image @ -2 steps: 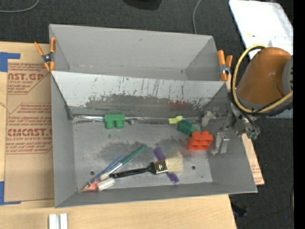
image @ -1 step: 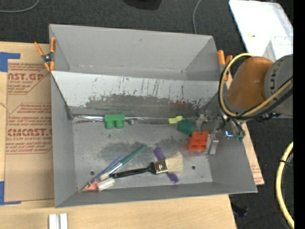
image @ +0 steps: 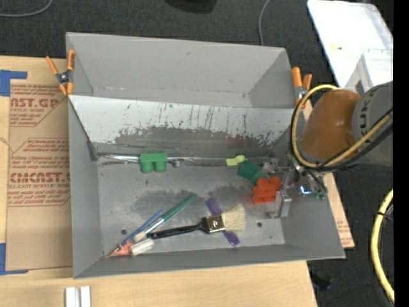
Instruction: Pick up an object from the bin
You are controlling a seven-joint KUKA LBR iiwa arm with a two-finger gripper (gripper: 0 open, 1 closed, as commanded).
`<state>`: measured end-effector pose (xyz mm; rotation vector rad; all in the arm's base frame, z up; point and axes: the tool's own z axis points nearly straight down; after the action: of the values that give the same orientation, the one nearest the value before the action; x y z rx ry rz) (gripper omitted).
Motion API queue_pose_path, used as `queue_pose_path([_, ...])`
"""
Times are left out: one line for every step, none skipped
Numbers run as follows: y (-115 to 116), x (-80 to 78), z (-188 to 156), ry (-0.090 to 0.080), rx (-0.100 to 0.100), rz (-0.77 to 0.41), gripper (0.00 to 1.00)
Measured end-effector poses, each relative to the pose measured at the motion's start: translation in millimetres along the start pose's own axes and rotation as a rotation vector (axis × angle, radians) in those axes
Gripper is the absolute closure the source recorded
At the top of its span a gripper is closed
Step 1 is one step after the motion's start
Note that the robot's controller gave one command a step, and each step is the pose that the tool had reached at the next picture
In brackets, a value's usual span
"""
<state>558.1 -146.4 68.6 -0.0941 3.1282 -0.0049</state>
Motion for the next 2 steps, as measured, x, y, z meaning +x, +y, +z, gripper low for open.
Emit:
queue_pose_path([7.6, 22.8, -1.8, 0.002, 0.000, 0.089, 1.00])
queue_pose_path([7.7, 22.8, -1.8, 0.001, 0.000, 0.089, 1.00])
